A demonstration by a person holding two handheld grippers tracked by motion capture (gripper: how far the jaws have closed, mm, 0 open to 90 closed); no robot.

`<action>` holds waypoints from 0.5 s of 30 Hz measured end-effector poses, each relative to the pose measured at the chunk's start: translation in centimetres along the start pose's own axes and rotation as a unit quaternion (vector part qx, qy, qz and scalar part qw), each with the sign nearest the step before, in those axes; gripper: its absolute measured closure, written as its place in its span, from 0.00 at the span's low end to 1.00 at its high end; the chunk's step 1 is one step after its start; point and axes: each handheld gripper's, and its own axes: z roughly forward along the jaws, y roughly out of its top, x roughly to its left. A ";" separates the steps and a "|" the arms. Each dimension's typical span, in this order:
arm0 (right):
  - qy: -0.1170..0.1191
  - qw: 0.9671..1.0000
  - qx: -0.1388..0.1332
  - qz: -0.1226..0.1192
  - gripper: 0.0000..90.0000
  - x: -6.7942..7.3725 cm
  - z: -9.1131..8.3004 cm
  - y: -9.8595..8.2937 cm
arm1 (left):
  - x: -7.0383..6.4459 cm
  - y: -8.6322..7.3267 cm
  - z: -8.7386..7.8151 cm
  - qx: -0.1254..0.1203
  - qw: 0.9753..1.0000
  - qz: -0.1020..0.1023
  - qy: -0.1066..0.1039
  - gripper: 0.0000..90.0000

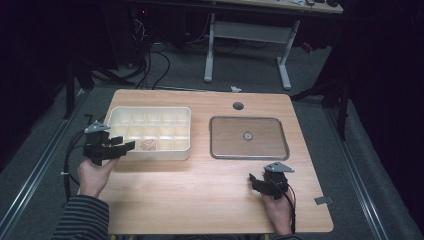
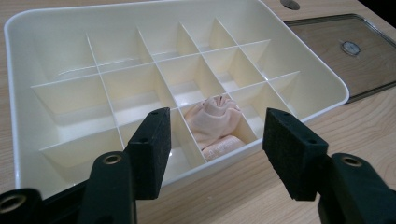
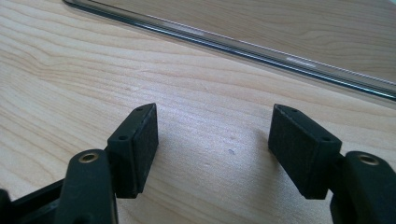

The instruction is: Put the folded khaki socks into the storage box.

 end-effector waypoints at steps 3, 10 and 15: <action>0.000 1.000 0.000 0.001 0.37 0.0 0.0 0.0 | -0.1 -0.3 -0.5 -0.007 1.000 -0.002 -0.005 0.46; 0.000 1.000 0.000 0.000 0.37 0.0 0.0 0.0 | -0.1 -1.1 -1.0 -0.010 1.000 -0.011 -0.010 0.45; 0.000 1.000 0.000 0.000 0.37 0.0 0.0 0.0 | -0.3 -1.5 -1.4 -0.016 1.000 -0.015 -0.012 0.45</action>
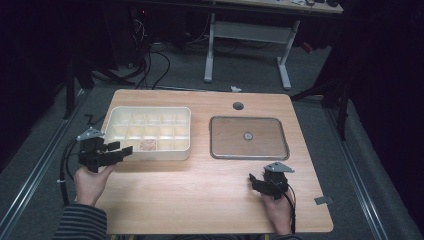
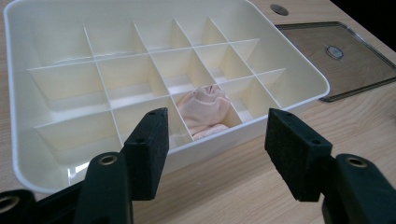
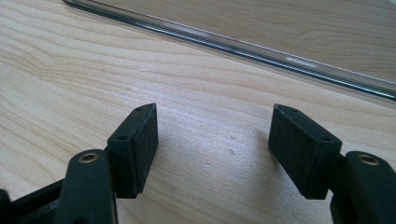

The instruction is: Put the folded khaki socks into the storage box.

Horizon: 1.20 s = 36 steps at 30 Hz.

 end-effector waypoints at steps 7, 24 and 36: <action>0.000 1.000 -0.001 -0.001 0.37 0.0 0.0 0.0 | -0.5 -0.2 -0.8 -0.012 1.000 0.005 0.000 0.45; 0.002 1.000 -0.001 0.000 0.37 0.0 0.0 0.0 | -1.8 -1.1 -1.8 -0.028 0.999 0.017 -0.002 0.44; 0.001 1.000 0.000 0.000 0.37 0.0 0.0 0.0 | -3.0 -1.9 -1.8 -0.033 0.999 0.025 -0.007 0.43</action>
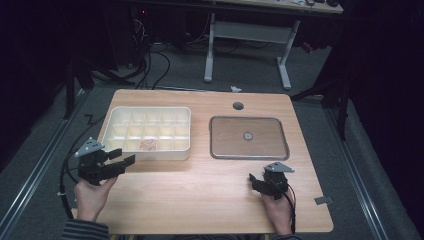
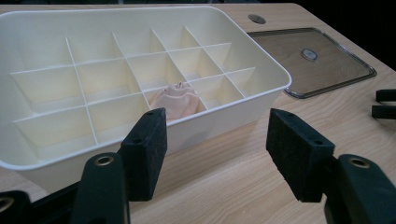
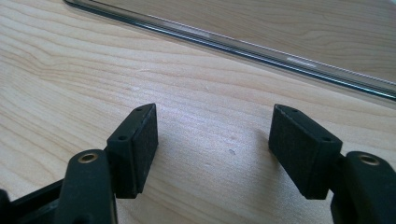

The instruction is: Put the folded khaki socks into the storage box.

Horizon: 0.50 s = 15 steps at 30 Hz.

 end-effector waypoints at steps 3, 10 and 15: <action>0.000 1.000 0.000 0.000 0.37 0.0 0.0 0.0 | -0.2 -0.1 0.0 0.000 1.000 0.002 -0.001 0.43; 0.000 1.000 0.000 -0.001 0.37 0.0 0.0 0.0 | -0.9 -0.4 0.3 0.000 1.000 0.006 -0.006 0.43; 0.000 1.000 0.000 0.000 0.37 0.0 0.0 0.0 | -1.3 -0.6 0.8 0.006 1.000 0.013 -0.006 0.43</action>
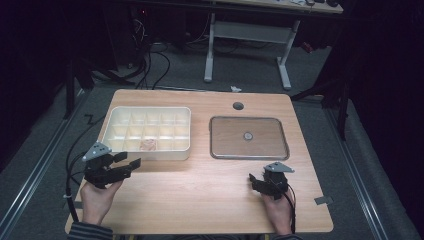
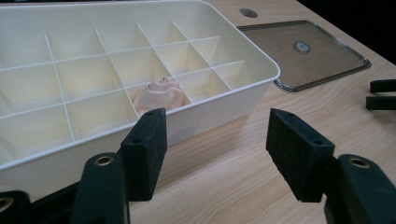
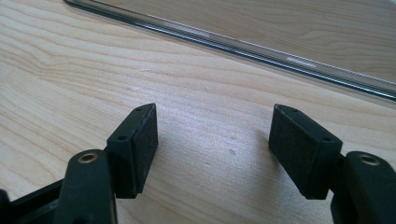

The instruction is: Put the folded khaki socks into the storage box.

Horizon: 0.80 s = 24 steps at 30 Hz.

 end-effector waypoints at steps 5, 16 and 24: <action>0.000 1.000 0.000 0.000 0.37 0.0 0.0 0.0 | -0.5 -0.2 0.4 0.000 1.000 0.004 -0.001 0.43; 0.000 1.000 0.000 0.000 0.37 0.0 0.0 0.0 | -1.4 -0.5 1.6 0.006 1.000 0.013 -0.010 0.43; 0.000 1.000 0.000 0.000 0.37 0.0 0.0 0.0 | -2.0 -0.8 2.3 0.008 1.000 0.010 -0.017 0.42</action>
